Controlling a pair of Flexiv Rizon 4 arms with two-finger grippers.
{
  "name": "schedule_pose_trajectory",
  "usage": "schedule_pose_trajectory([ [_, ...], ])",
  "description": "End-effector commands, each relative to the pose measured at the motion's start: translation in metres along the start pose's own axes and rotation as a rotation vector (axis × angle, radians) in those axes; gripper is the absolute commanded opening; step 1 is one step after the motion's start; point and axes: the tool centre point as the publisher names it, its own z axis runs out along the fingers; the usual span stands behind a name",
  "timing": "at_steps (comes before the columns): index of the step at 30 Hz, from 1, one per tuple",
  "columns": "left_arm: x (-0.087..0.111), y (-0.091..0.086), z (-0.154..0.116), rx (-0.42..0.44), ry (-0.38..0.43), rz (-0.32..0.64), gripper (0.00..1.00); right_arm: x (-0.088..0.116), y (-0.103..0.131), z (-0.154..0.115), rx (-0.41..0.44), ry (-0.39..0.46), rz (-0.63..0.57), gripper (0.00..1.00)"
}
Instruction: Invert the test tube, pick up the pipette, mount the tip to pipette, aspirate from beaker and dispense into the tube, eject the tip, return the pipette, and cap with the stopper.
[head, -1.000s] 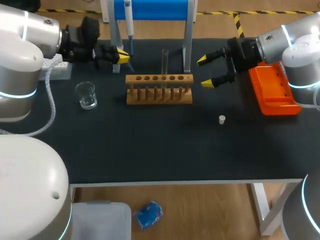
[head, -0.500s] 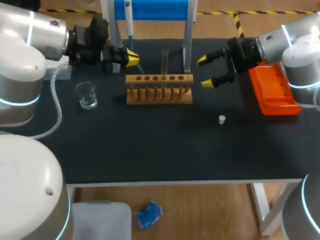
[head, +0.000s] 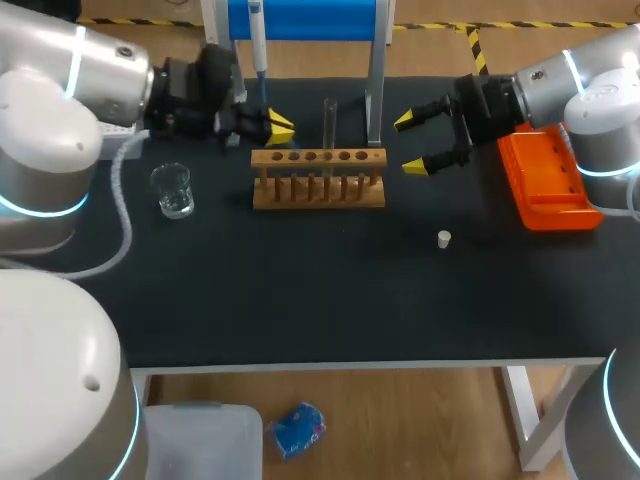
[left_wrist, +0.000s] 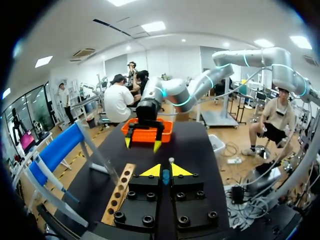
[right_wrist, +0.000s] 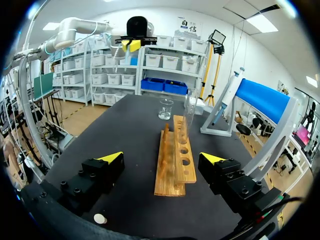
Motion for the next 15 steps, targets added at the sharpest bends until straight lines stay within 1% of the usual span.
schedule_pose_trajectory([
  [1, 0.002, -0.015, 0.030, -0.010, -0.007, -0.001, 0.00, 0.000, 0.001, 0.000, 0.003, 0.000, 0.000, 1.00],
  [2, 0.003, -0.017, 0.034, -0.050, -0.002, -0.006, 0.00, 0.000, 0.001, 0.000, 0.003, 0.000, 0.000, 1.00],
  [4, 0.006, -0.020, 0.043, -0.086, 0.003, -0.014, 0.00, 0.000, 0.001, 0.000, 0.003, 0.000, 0.000, 1.00],
  [6, 0.007, -0.020, 0.049, -0.168, -0.002, -0.014, 0.00, 0.000, 0.001, 0.000, 0.003, 0.000, 0.000, 1.00],
  [7, 0.007, -0.021, 0.051, -0.174, -0.004, -0.024, 0.00, 0.000, 0.001, 0.000, 0.003, 0.000, 0.000, 1.00],
  [8, 0.006, -0.019, 0.053, -0.223, -0.005, -0.023, 0.00, 0.000, 0.001, 0.000, 0.003, 0.000, 0.000, 1.00],
  [9, 0.006, -0.019, 0.053, -0.226, -0.010, -0.024, 0.00, 0.000, 0.001, 0.000, 0.003, 0.000, 0.000, 1.00],
  [12, 0.004, -0.014, 0.054, -0.284, -0.024, -0.040, 0.00, 0.000, 0.001, 0.000, 0.003, 0.000, 0.000, 1.00],
  [15, 0.003, -0.013, 0.053, -0.291, -0.031, -0.044, 0.00, 0.000, 0.001, 0.000, 0.003, 0.000, 0.000, 1.00],
])
